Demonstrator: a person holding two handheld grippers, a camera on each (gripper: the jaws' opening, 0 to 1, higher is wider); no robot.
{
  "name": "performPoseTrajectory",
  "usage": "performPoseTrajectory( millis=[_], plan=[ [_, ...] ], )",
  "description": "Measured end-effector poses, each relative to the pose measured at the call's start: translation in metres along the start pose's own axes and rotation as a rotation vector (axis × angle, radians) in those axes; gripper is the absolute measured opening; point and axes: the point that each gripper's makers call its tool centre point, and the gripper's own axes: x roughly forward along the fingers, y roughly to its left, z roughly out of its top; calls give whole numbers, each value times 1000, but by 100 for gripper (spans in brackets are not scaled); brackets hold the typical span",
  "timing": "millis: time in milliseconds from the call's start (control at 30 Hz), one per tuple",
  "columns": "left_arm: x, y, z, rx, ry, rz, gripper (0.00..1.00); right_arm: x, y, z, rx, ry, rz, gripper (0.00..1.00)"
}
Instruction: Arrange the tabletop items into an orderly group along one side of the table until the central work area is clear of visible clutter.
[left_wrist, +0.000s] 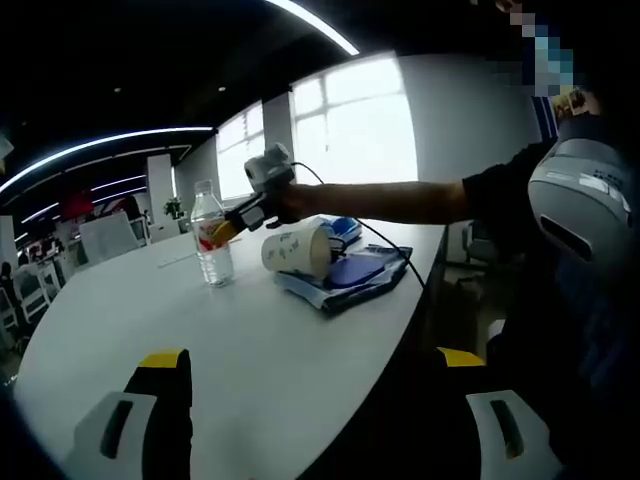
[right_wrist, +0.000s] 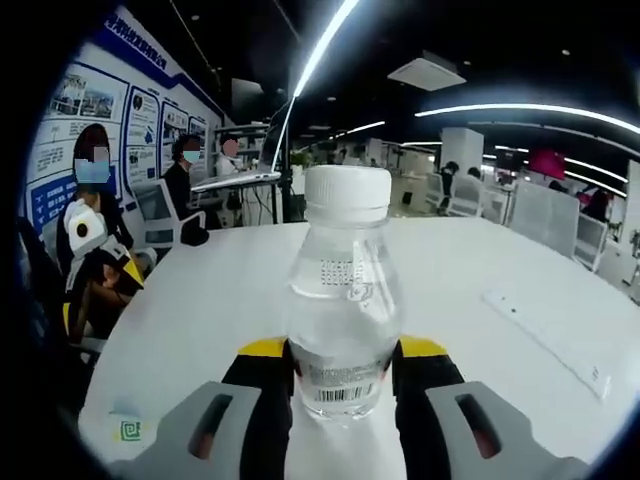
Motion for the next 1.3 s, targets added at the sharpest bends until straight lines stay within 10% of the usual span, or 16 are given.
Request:
performPoseTrajectory(
  millis=[433,1300],
  plan=[
    [-6,7,2,-7,-18,23,99,4,-3,5,90,23,-267,35],
    [2,4,-1,8,-21,6,99,28,22,32,159,17,-485,34]
  ],
)
